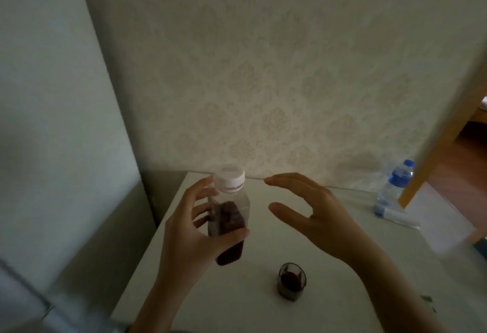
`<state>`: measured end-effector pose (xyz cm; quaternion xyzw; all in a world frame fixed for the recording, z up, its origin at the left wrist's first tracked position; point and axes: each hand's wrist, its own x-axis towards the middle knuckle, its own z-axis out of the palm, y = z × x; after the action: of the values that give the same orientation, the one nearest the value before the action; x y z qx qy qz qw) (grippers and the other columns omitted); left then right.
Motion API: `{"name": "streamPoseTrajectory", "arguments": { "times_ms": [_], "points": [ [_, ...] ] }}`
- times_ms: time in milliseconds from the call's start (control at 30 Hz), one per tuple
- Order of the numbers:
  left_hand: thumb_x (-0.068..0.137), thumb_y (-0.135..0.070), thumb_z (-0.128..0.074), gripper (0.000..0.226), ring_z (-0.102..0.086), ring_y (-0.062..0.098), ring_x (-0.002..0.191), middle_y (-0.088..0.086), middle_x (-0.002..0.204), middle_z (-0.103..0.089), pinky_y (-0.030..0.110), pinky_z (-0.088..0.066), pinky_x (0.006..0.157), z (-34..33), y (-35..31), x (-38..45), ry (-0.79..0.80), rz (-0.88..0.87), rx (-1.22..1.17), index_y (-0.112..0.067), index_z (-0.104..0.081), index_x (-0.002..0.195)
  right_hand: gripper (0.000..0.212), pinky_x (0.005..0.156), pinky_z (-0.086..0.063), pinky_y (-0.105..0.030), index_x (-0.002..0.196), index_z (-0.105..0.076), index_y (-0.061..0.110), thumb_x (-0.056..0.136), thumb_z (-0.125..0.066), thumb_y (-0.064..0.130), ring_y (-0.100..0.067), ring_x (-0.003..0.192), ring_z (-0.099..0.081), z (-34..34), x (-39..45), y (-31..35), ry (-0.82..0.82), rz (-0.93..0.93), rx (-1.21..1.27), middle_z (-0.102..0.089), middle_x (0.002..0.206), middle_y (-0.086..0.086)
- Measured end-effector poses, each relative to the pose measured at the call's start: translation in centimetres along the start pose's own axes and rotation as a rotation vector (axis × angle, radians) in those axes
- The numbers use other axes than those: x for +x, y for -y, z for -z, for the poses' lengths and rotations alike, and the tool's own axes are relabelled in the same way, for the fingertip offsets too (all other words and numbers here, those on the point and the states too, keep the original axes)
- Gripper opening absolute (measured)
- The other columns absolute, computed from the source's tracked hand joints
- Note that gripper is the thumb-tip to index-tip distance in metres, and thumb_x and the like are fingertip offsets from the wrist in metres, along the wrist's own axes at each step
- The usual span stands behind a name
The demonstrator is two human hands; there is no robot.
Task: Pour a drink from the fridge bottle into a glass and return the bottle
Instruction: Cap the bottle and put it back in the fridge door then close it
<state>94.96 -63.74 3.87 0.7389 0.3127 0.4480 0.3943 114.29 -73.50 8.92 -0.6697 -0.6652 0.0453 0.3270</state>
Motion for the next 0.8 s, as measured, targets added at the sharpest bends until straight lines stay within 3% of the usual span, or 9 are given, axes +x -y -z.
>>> {"name": "streamPoseTrajectory", "arguments": {
  "times_ms": [167, 267, 400, 467, 567, 633, 733, 800],
  "points": [
    [0.038, -0.038, -0.091, 0.093, -0.061, 0.0, 0.104, -0.024, 0.117, -0.061, 0.019, -0.05, 0.083, 2.9, -1.6, -5.1, -0.169, 0.072, 0.046, -0.056, -0.046, 0.117, 0.043, 0.098, -0.031, -0.013, 0.126, -0.045, 0.047, 0.086, -0.036, 0.06, 0.013, 0.12, -0.039, -1.4, -0.9, 2.3, 0.099, 0.127, 0.078, -0.045, 0.128, 0.032],
    [0.041, -0.016, -0.093, 0.089, -0.061, -0.008, 0.096, -0.023, 0.109, -0.063, 0.01, -0.048, 0.078, 4.9, -3.8, -8.7, -0.303, 0.103, 0.121, -0.048, -0.05, 0.112, 0.036, 0.092, -0.027, -0.002, 0.124, -0.043, 0.053, 0.09, -0.033, 0.06, 0.02, 0.117, -0.036, -2.3, -1.5, 4.2, 0.154, 0.257, 0.117, -0.042, 0.121, 0.042],
    [0.037, -0.046, -0.088, 0.09, -0.062, -0.002, 0.102, -0.027, 0.112, -0.063, 0.017, -0.051, 0.082, 8.0, -5.7, -14.8, -0.433, 0.158, 0.226, -0.053, -0.046, 0.117, 0.043, 0.087, -0.03, 0.0, 0.123, -0.046, 0.049, 0.086, -0.032, 0.065, 0.017, 0.113, -0.04, -4.6, -2.9, 7.4, 0.227, 0.393, 0.221, -0.046, 0.119, 0.039],
    [0.042, -0.039, -0.09, 0.087, -0.062, -0.001, 0.102, -0.03, 0.115, -0.06, 0.017, -0.051, 0.083, 9.9, -6.3, -18.1, -0.483, 0.18, 0.228, -0.051, -0.048, 0.117, 0.047, 0.087, -0.032, -0.002, 0.125, -0.046, 0.046, 0.084, -0.032, 0.065, 0.013, 0.114, -0.043, -6.3, -3.9, 9.3, 0.278, 0.44, 0.267, -0.05, 0.121, 0.032],
    [0.052, -0.005, -0.09, 0.086, -0.061, -0.012, 0.094, -0.04, 0.104, -0.06, 0.014, -0.052, 0.083, 13.1, -7.7, -23.1, -0.558, 0.231, 0.29, -0.059, -0.052, 0.108, 0.035, 0.085, -0.03, 0.002, 0.12, -0.041, 0.056, 0.086, -0.036, 0.065, 0.019, 0.111, -0.041, -8.8, -5.3, 13.3, 0.358, 0.491, 0.317, -0.047, 0.118, 0.036],
    [0.046, -0.016, -0.091, 0.089, -0.06, -0.014, 0.094, -0.036, 0.104, -0.062, 0.007, -0.049, 0.075, 15.4, -8.7, -26.4, -0.646, 0.258, 0.34, -0.053, -0.047, 0.114, 0.034, 0.088, -0.031, 0.0, 0.116, -0.038, 0.058, 0.082, -0.037, 0.064, 0.019, 0.109, -0.041, -10.1, -6.3, 16.8, 0.422, 0.517, 0.361, -0.044, 0.117, 0.037],
    [0.043, -0.021, -0.089, 0.091, -0.056, -0.02, 0.093, -0.028, 0.106, -0.058, 0.0, -0.044, 0.07, 19.4, -9.7, -30.9, -0.731, 0.291, 0.39, -0.038, -0.045, 0.121, 0.044, 0.097, -0.035, -0.018, 0.115, -0.035, 0.059, 0.076, -0.029, 0.077, 0.009, 0.111, -0.045, -12.0, -7.7, 22.3, 0.492, 0.578, 0.411, -0.045, 0.114, 0.035],
    [0.044, -0.025, -0.087, 0.095, -0.055, -0.022, 0.093, -0.023, 0.11, -0.055, 0.0, -0.044, 0.07, 22.5, -10.4, -33.5, -0.751, 0.316, 0.423, -0.026, -0.045, 0.129, 0.038, 0.097, -0.033, -0.021, 0.115, -0.032, 0.059, 0.08, -0.03, 0.074, 0.014, 0.108, -0.042, -13.8, -8.4, 26.1, 0.529, 0.629, 0.401, -0.041, 0.111, 0.039]
  ]
}}
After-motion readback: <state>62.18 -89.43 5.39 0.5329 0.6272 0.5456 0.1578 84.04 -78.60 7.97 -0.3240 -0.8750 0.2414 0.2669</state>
